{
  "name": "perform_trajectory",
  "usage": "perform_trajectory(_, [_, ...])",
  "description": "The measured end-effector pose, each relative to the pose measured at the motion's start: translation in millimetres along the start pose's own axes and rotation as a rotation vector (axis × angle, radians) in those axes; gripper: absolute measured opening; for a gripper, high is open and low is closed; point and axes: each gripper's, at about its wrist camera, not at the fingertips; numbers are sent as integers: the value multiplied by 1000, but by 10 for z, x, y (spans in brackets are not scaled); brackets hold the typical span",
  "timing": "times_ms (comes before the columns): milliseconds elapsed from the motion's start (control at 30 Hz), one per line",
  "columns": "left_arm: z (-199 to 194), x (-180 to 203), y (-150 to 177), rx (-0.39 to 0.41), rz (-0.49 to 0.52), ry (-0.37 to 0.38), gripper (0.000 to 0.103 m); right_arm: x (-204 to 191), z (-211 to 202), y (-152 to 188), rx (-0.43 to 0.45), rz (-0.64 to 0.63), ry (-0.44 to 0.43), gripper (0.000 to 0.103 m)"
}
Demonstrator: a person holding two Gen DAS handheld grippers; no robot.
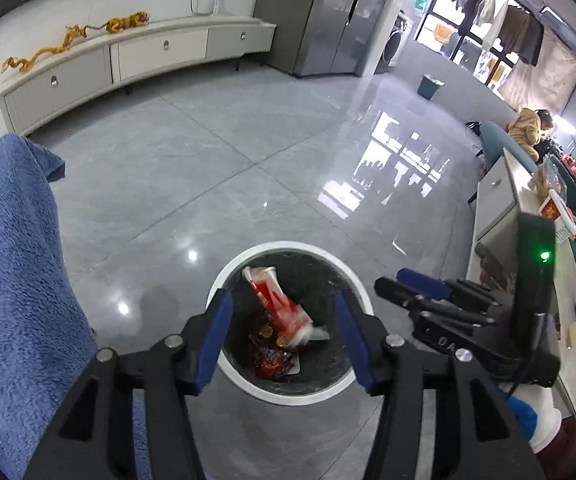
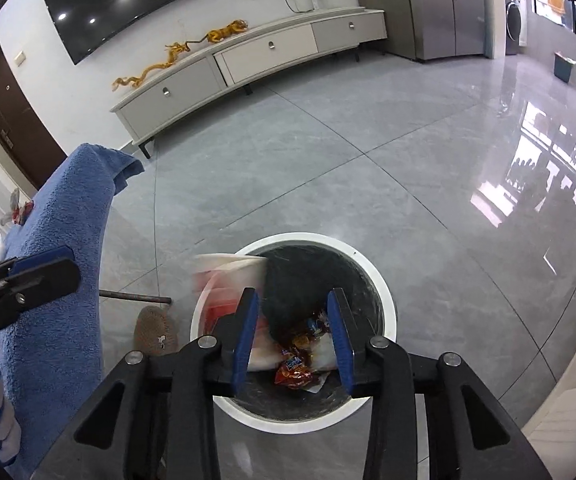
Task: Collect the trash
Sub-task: 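Carry both items to the black bin and release them inside, then return both open tools to the rug, then grasp the white tissue with the left gripper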
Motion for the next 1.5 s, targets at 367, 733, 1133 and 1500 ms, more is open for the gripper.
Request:
perform_trajectory(367, [-1016,139,442,226,13,-59,52,-287,-605,114,106,-62,7,38])
perform_trajectory(733, [-2042,-155,1557,348,-12,-157,64,-1075,-1403,370,225,-206,-96,50])
perform_trajectory(1133, [-2771,-1029,2926,395,-154,-316,64,-1921,-1855,640,248,-364,-189,51])
perform_trajectory(1500, [-2676,-1718,3969,250,-280,-402,71,-2436,-1885,855,209,-463,-247,51])
Point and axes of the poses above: each gripper's, at about its wrist camera, not at the fingertips, and z roughly the way its jaws point, x to its right, y to its underside, and after that the axes turned 13 degrees about -x, right-handed
